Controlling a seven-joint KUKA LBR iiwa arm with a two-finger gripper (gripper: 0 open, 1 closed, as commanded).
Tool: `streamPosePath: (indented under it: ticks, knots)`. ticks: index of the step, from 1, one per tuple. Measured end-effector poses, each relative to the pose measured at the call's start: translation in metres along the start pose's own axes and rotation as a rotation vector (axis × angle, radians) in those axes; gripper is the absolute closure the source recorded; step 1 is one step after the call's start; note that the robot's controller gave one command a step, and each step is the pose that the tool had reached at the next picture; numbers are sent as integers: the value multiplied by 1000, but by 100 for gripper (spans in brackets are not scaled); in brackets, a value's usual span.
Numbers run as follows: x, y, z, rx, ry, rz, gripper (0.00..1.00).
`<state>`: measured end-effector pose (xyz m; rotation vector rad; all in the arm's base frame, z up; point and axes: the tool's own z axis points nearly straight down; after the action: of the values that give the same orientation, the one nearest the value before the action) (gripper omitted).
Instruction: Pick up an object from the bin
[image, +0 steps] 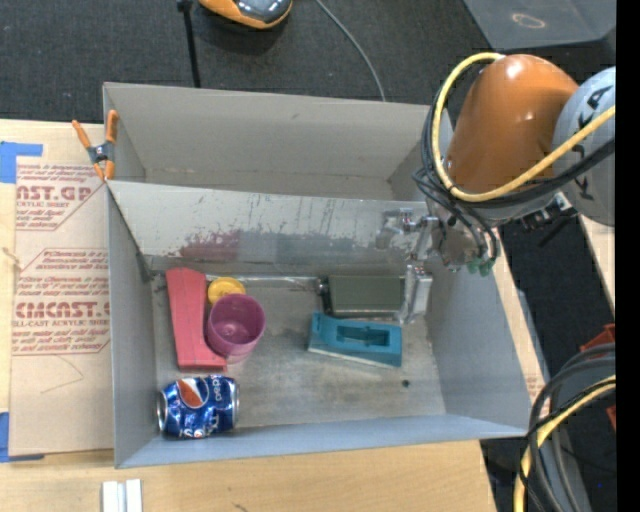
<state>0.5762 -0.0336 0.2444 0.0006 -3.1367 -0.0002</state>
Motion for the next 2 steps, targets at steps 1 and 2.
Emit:
streamPosePath:
  ticks: [1,2]
  knots:
    - [-1,0,-5,0,-7,0,0]
    - [2,0,35,1,-14,6,0]
